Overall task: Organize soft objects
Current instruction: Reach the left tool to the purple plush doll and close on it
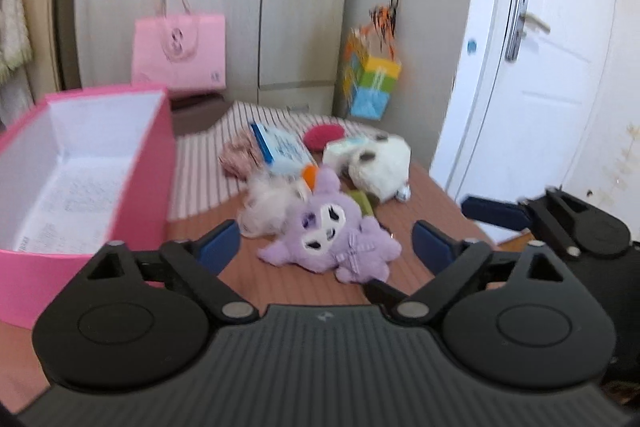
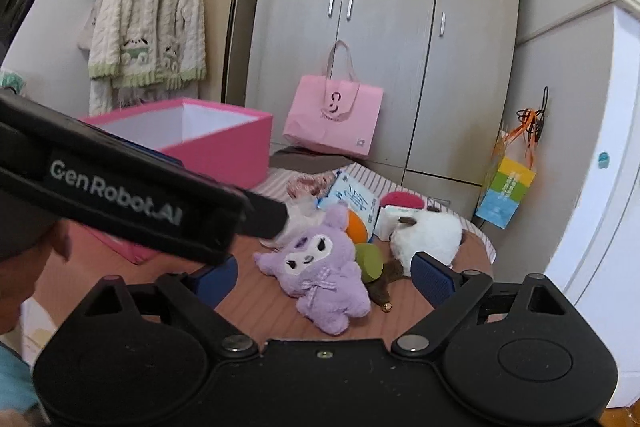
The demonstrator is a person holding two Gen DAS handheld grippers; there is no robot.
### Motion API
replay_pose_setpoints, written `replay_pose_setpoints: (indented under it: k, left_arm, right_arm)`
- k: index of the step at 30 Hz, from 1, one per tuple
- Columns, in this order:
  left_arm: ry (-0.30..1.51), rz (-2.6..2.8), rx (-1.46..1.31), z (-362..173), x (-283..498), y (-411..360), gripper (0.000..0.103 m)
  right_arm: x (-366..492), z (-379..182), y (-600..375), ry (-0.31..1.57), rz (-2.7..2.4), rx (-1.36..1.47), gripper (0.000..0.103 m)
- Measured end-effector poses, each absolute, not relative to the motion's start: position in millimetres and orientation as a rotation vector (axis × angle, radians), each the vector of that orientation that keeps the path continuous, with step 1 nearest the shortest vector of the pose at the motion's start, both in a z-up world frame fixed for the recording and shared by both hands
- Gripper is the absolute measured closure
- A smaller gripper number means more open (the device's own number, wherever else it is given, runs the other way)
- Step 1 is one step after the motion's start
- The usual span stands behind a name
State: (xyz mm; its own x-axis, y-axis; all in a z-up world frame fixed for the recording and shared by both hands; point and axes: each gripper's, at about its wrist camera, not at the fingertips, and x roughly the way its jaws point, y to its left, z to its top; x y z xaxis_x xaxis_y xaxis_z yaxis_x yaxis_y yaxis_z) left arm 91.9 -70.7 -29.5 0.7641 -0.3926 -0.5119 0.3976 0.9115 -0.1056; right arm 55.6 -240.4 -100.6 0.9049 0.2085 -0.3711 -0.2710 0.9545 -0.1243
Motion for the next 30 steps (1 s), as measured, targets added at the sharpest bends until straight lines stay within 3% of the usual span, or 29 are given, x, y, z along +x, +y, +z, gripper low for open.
replay_pose_setpoints:
  k: [5,20,30]
  left_arm:
    - [0.651,-0.449,-0.002,-60,131,-83,0.021]
    - [0.819,-0.476,-0.224,-103,186,-70,0.022]
    - [0.806,-0.464,-0.243,-104,183,-79,0.025]
  right_arm:
    - [85,-125,-235,0.399,0.261,-0.196,0.011]
    - [130,-154,-240,0.507,0.274,-0.119,0.049]
    - [146,-158,-246,0.572,0.313,-0.004,0.049]
